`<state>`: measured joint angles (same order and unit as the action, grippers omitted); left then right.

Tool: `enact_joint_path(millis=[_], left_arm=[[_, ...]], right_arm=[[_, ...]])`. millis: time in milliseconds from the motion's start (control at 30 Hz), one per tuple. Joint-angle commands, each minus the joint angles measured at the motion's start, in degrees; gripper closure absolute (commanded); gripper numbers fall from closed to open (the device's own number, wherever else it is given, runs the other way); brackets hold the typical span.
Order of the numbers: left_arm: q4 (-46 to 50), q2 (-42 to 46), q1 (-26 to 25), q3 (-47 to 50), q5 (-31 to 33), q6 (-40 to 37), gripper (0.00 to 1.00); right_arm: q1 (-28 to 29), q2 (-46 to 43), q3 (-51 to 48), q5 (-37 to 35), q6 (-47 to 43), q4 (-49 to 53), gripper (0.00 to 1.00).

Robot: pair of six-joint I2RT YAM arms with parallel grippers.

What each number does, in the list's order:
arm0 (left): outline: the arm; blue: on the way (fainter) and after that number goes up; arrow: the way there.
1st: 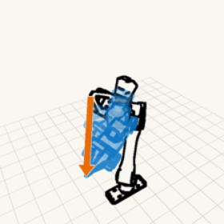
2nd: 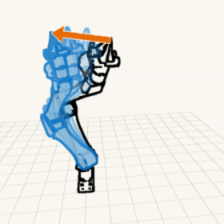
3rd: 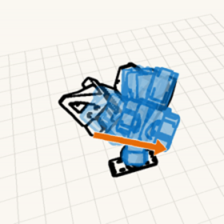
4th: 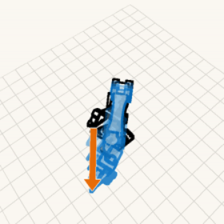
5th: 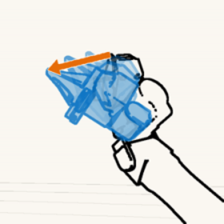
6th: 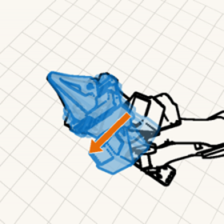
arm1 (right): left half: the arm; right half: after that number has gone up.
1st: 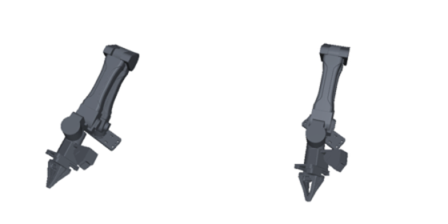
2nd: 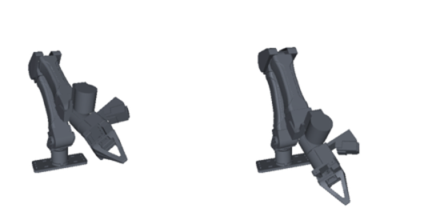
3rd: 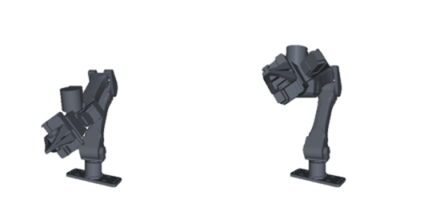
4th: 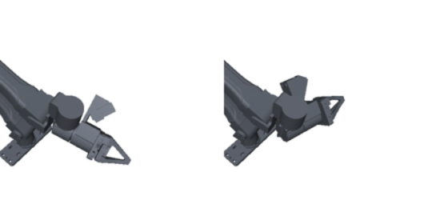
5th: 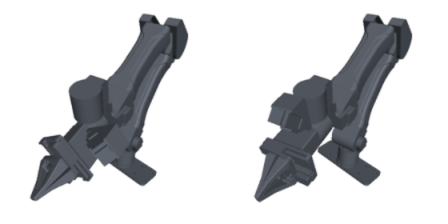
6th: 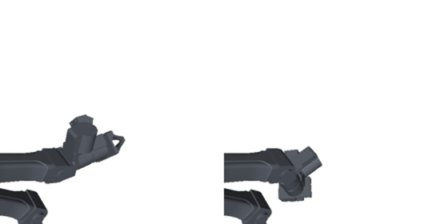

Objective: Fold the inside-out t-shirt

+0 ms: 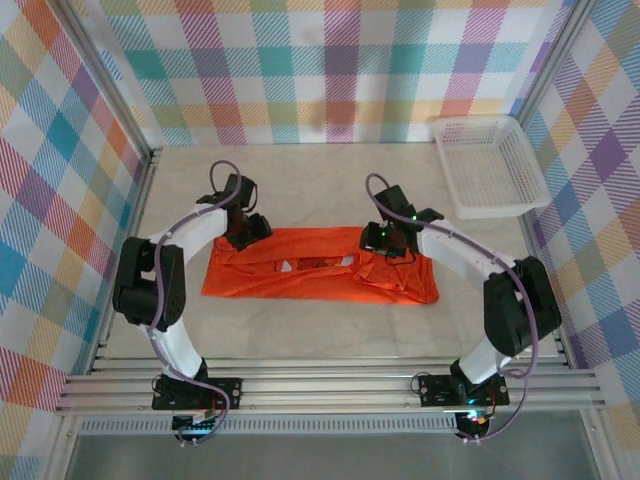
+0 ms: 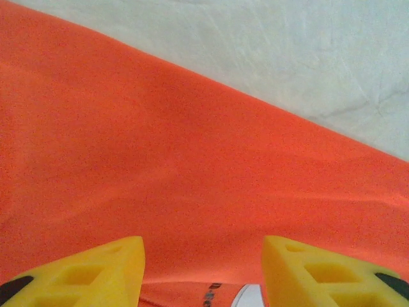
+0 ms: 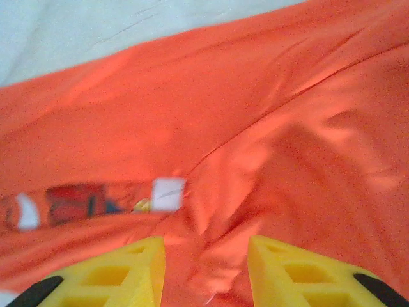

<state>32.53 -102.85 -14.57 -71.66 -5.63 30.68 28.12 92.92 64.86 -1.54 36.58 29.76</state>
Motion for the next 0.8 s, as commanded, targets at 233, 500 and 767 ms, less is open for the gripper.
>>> enact_joint_path(millis=[233, 500, 767], left_arm=[[-1.68, -7.96, 3.89, -1.54, -2.66, 0.05, 0.49], [-0.57, -8.5, 6.78, -1.25, -2.05, -1.55, 0.49], [2.88, -0.34, 6.51, -3.66, -4.74, -2.18, 0.46]], right_arm=[[1.45, -3.15, -13.55, 3.72, 2.84, -1.11, 0.61], [1.44, -7.07, -21.61, 3.12, 4.04, -3.0, 0.59], [-2.4, -15.56, -15.39, -5.9, -4.36, 5.39, 0.07]])
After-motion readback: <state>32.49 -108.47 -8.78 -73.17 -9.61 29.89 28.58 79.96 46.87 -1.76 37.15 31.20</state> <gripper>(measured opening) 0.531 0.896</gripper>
